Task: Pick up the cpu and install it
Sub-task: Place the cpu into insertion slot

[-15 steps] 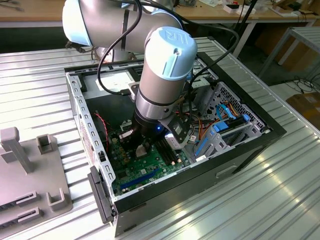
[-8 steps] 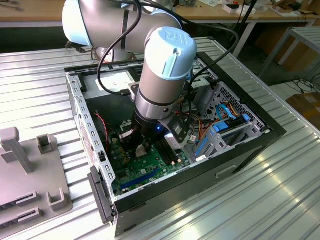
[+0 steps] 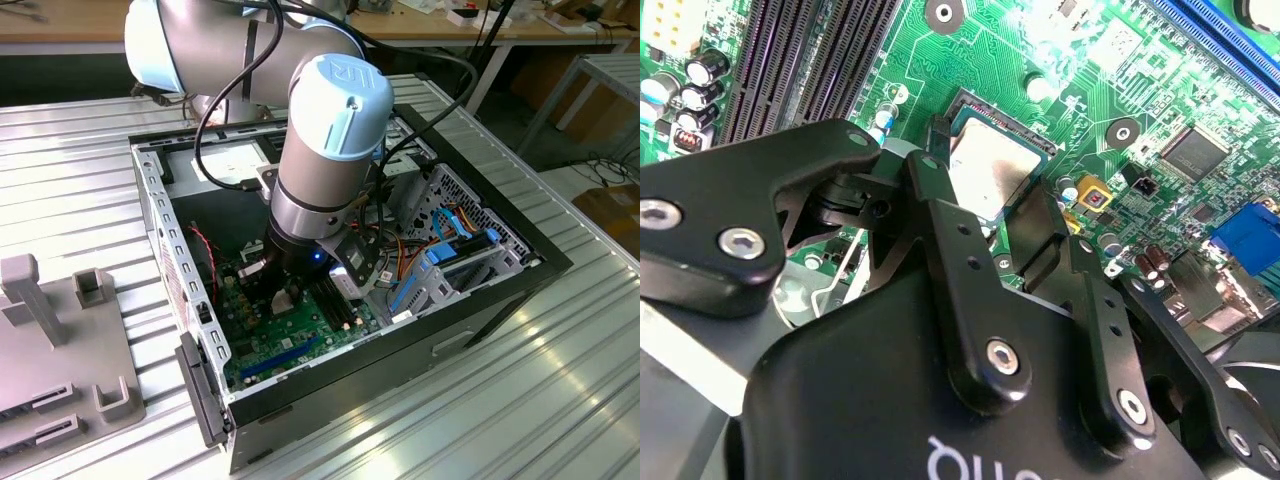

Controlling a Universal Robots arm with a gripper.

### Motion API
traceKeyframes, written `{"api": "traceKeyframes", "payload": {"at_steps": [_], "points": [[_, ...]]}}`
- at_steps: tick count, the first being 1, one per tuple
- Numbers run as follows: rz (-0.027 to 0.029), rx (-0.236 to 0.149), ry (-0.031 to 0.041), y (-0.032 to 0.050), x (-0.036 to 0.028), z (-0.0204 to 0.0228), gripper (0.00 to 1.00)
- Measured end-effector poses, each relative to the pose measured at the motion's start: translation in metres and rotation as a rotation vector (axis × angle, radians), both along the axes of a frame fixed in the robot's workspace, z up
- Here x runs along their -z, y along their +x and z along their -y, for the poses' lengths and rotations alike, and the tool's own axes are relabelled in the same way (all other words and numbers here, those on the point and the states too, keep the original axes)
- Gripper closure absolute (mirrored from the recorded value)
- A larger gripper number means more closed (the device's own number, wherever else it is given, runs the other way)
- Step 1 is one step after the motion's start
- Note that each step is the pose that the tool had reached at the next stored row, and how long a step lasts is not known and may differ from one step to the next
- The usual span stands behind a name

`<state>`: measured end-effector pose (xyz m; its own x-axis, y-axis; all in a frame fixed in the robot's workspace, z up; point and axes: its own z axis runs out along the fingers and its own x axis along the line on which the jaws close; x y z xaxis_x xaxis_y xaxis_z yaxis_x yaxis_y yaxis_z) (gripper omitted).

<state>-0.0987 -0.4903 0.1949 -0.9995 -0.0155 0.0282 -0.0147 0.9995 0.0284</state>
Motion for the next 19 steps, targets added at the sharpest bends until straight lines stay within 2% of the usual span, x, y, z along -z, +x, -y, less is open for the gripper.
{"api": "traceKeyframes", "payload": {"at_steps": [19], "points": [[0.0,0.0,0.0,0.0,0.0003,0.0,0.53]]}}
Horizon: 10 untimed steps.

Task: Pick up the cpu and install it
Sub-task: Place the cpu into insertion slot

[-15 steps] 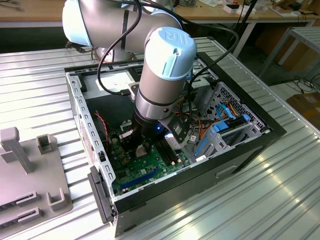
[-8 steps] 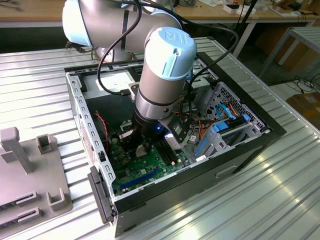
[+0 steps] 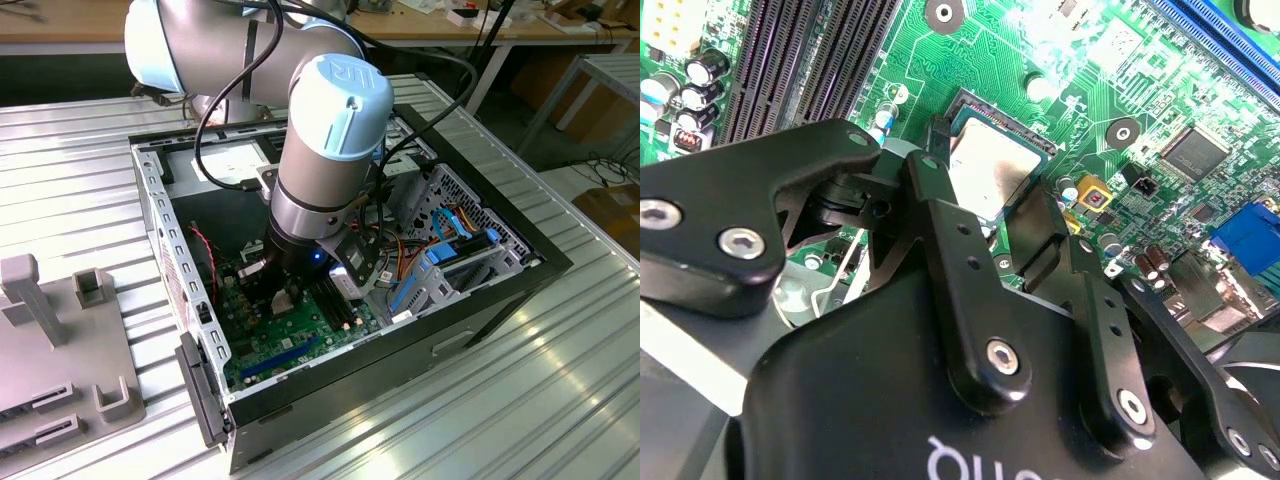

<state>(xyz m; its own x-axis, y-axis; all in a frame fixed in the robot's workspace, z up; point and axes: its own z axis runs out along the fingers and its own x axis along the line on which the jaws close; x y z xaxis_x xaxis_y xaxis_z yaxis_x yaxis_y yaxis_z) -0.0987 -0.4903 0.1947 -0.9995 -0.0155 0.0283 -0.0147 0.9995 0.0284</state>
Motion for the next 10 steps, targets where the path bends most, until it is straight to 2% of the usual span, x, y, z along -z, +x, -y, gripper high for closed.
{"api": "traceKeyframes", "payload": {"at_steps": [10], "points": [[0.0,0.0,0.0,0.0,0.0002,0.0,0.53]]}}
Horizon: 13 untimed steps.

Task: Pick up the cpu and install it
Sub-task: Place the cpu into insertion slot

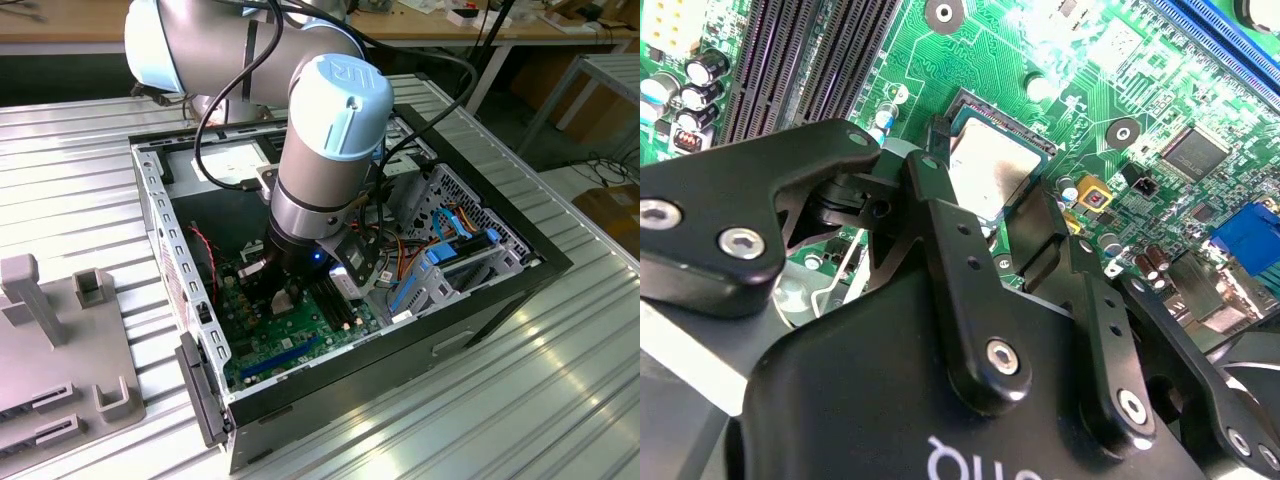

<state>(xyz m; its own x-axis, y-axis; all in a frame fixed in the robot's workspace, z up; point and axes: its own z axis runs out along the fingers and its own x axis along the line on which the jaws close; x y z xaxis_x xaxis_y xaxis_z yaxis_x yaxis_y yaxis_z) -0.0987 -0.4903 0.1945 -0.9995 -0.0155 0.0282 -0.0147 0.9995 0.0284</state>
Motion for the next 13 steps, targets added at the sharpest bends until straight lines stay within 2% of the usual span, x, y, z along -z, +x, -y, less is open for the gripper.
{"api": "traceKeyframes", "payload": {"at_steps": [13], "points": [[0.0,0.0,0.0,0.0,0.0002,0.0,0.53]]}}
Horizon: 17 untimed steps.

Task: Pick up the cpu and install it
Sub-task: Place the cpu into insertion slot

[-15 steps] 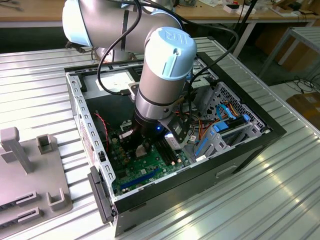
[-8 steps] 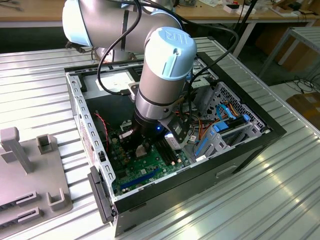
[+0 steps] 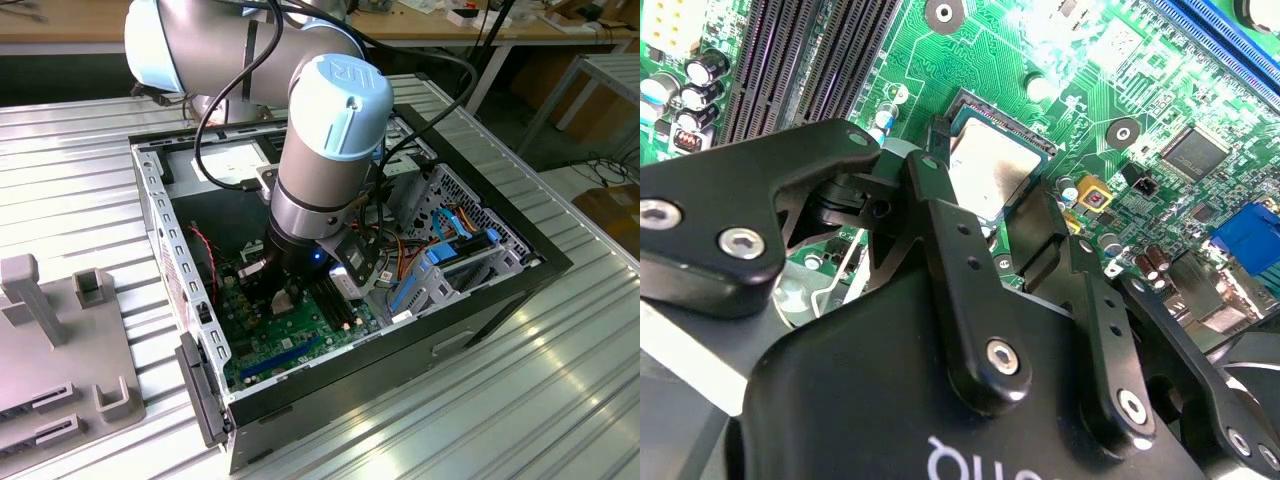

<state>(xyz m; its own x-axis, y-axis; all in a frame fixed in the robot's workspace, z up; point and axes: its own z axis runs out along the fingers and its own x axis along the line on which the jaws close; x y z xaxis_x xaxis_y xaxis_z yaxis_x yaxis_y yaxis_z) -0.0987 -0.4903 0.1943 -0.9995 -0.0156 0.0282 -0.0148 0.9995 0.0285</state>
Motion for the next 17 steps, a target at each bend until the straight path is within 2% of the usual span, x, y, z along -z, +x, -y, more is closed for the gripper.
{"api": "traceKeyframes", "payload": {"at_steps": [17], "points": [[0.0,0.0,0.0,0.0,0.0003,0.0,0.53]]}}
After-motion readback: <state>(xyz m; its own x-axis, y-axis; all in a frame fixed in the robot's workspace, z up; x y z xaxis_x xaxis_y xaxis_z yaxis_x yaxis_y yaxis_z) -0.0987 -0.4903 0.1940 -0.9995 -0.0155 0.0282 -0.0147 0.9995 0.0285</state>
